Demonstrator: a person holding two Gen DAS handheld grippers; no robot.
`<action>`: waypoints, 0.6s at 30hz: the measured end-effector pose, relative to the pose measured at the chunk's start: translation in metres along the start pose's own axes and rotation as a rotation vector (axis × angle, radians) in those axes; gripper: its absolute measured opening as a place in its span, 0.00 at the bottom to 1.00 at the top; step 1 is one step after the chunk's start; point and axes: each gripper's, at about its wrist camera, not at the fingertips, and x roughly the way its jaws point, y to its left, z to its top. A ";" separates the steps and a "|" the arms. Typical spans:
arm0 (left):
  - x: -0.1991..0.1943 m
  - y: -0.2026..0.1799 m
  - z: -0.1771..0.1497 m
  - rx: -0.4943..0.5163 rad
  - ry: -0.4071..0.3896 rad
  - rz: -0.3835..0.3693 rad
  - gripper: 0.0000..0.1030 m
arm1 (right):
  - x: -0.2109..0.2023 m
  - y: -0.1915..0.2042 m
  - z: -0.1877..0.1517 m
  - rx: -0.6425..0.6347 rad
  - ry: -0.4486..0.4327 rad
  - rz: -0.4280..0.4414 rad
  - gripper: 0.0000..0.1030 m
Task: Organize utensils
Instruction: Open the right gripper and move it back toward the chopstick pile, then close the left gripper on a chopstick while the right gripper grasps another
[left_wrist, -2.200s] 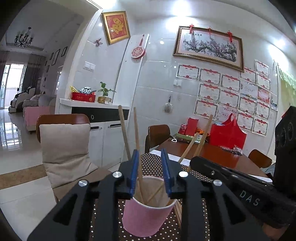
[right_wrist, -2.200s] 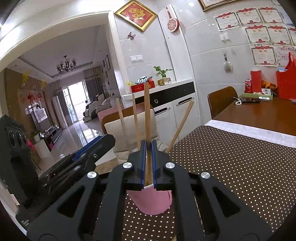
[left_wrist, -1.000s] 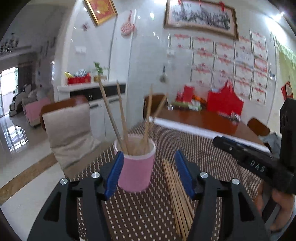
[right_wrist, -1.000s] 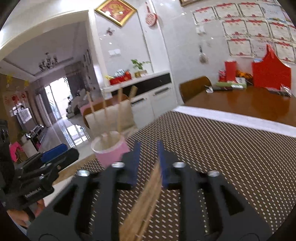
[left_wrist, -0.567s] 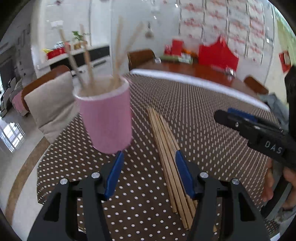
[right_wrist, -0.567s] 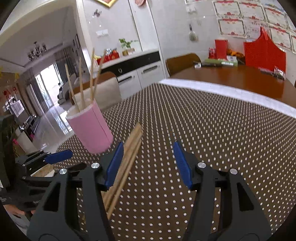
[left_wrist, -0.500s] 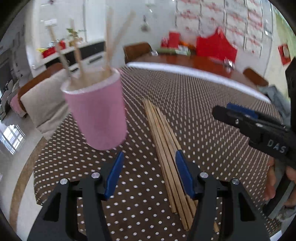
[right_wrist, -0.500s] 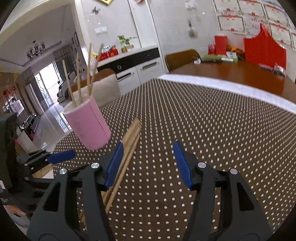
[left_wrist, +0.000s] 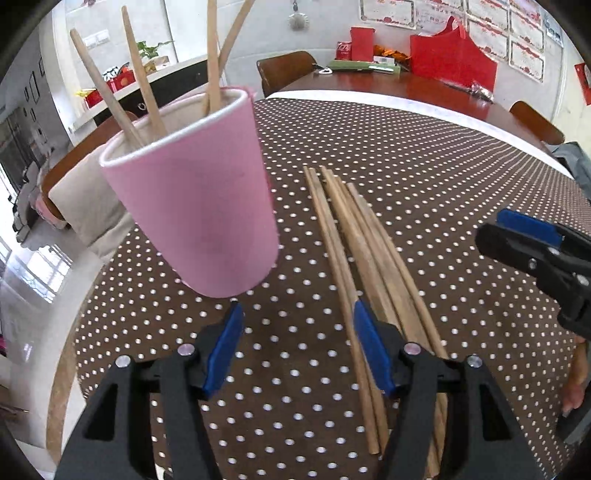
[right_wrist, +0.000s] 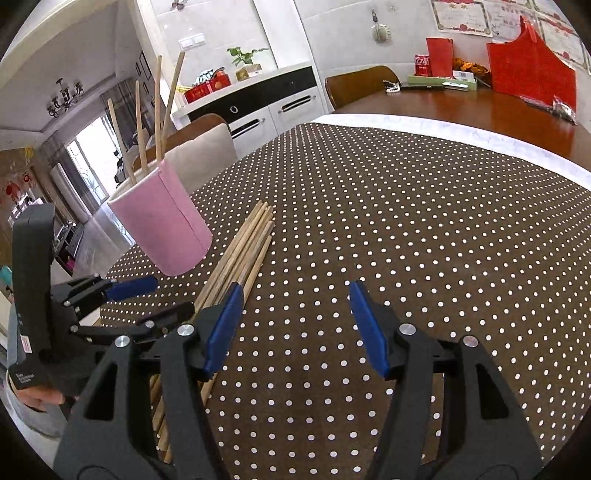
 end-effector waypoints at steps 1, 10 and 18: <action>0.000 -0.001 0.003 0.000 0.005 0.004 0.60 | 0.001 0.001 0.000 -0.004 0.007 -0.004 0.58; -0.005 0.002 -0.002 0.032 0.010 -0.026 0.60 | 0.023 0.025 -0.005 -0.112 0.116 -0.054 0.58; -0.007 0.005 -0.014 0.047 0.030 -0.049 0.60 | 0.037 0.045 -0.012 -0.175 0.171 -0.102 0.58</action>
